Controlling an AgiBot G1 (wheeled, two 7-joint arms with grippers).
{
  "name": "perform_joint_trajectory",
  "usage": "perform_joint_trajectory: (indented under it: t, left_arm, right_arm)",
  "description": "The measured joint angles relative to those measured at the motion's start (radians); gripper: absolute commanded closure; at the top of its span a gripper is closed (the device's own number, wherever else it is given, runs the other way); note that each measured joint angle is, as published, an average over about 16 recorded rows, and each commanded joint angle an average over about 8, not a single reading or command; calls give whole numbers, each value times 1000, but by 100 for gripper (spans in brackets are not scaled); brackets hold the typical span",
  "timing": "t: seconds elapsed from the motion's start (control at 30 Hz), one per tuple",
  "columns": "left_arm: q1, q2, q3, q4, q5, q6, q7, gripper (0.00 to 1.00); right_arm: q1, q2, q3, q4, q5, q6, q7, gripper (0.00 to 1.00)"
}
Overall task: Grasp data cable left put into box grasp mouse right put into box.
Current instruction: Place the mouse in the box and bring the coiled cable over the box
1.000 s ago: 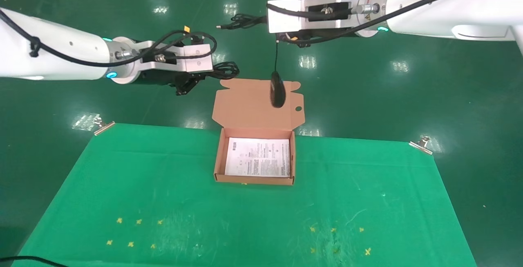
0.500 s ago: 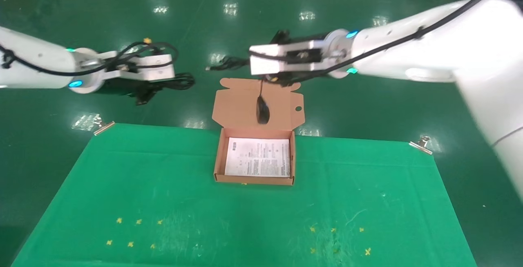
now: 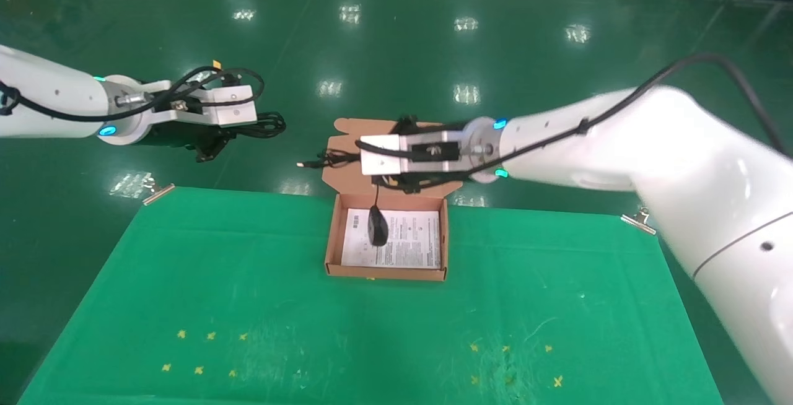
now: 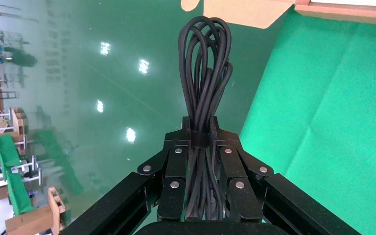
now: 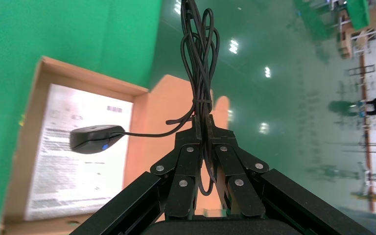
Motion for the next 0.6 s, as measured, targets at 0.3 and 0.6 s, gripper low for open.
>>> perform_joint_trajectory:
  t: [0.3, 0.6]
  left_arm:
    - [4, -5, 1, -18, 9, 3, -16, 100]
    - [5, -7, 2, -24, 12, 4, -21, 100]
  right_arm:
    - [-58, -6, -96, -32, 64, 85, 75, 100]
    - [-84, -9, -179, -30, 121, 149, 125, 24]
